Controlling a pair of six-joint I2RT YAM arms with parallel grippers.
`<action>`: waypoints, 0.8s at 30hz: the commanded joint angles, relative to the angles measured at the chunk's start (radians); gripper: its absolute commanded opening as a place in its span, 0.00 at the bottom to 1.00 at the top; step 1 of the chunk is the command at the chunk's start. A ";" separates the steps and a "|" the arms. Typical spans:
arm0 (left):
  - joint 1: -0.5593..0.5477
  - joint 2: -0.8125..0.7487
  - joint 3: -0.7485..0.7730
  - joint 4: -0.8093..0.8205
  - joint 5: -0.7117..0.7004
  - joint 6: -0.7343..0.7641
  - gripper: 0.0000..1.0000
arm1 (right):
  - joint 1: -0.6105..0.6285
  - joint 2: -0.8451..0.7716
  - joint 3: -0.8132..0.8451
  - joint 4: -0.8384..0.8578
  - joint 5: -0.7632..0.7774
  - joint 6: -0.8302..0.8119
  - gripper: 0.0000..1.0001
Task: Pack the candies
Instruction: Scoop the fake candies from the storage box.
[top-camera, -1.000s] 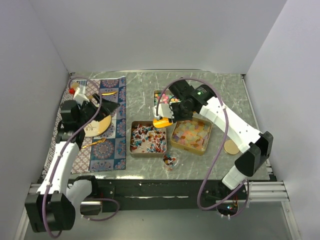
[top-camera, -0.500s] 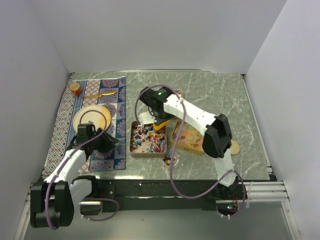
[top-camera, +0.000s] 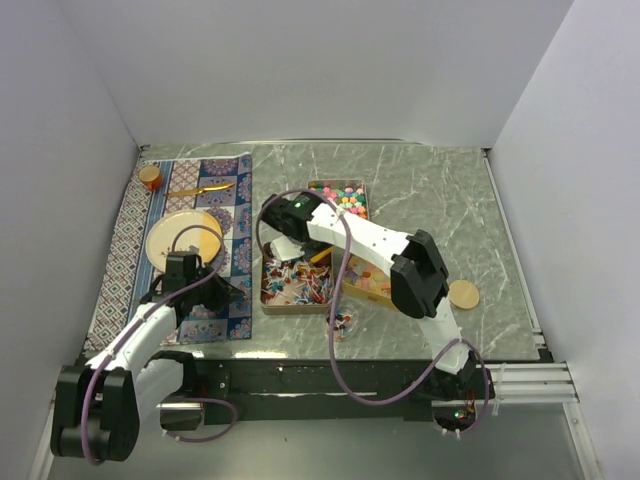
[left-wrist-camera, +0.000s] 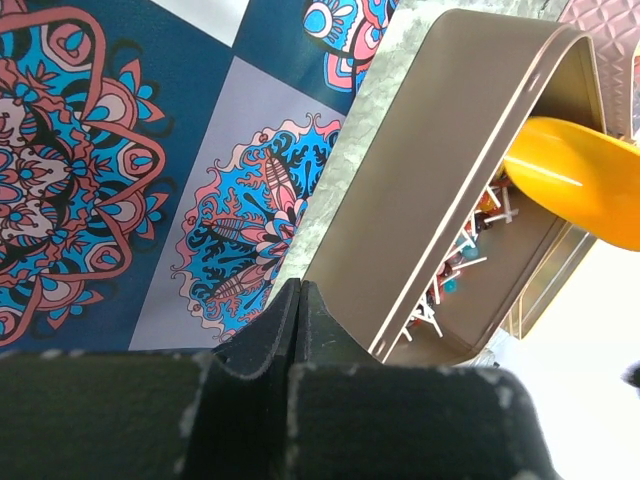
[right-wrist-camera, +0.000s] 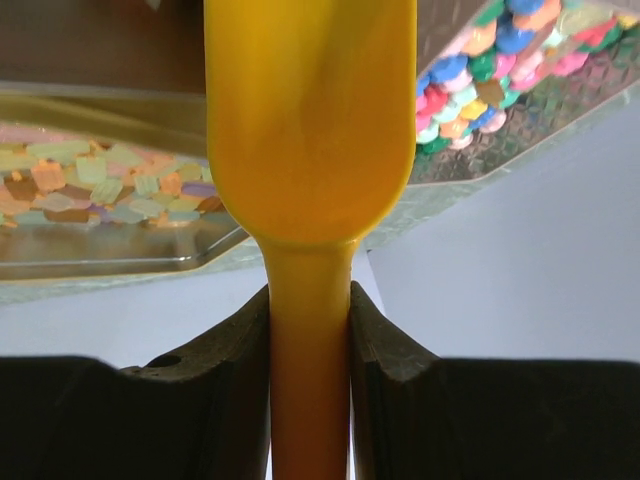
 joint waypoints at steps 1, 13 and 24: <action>-0.013 -0.027 -0.009 0.024 -0.007 -0.011 0.01 | 0.040 0.050 0.004 0.072 0.066 0.037 0.00; -0.153 0.174 -0.016 0.149 0.093 -0.138 0.01 | 0.109 -0.050 -0.155 0.222 -0.017 -0.069 0.00; -0.192 0.246 0.002 0.295 0.108 -0.190 0.01 | 0.129 -0.127 -0.254 0.296 -0.104 -0.130 0.00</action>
